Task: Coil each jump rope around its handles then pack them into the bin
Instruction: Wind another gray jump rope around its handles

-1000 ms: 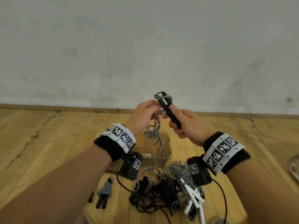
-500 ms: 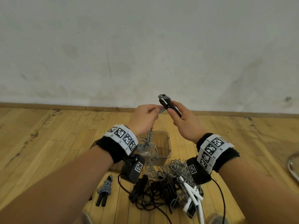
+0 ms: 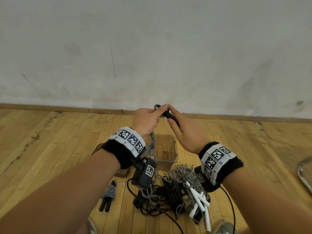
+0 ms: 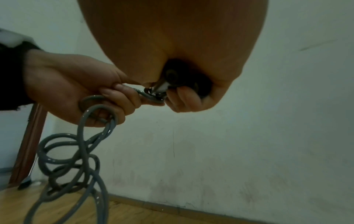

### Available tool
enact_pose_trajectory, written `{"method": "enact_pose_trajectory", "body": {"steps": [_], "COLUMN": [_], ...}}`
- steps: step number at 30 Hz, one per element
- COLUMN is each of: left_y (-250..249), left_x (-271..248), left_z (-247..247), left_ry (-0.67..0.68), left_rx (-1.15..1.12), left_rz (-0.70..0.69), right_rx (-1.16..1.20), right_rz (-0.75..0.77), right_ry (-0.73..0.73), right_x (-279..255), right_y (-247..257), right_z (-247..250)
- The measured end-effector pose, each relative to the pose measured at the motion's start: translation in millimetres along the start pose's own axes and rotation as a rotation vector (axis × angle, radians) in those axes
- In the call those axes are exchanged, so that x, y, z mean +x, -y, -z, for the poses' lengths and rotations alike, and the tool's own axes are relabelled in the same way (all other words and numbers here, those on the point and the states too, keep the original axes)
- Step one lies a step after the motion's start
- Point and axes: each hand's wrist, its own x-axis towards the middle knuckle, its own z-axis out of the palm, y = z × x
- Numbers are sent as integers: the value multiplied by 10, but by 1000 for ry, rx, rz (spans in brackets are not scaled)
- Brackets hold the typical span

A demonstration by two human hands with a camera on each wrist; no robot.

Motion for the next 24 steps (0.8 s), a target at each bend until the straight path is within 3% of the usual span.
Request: {"method": "enact_pose_trajectory", "body": {"steps": [2,5,7,10,15,24], "left_y": [-23,-47,-54,-60,-22,71], "left_x": [-20,-31,-36,-43,-47,-46], "left_z": [3,7,6,3,1,42], "left_ry": [26,54,73,139,136,209], "left_rx": [-62,-182,-226,-227,-11,347], "left_rz": [4,31,52,28,-60,-113], "right_rx": [137,552,786,934,865,449], "right_rz": [-36,-108,-183,-266,-220,-246], "right_ry": [-29,-26,40,138,17,-114], "right_x": [-8,-19,-34,-57,10,97], "right_y": [-6,39,70,81,-9,-352], "right_z": [14,82,116,70,25,69]}}
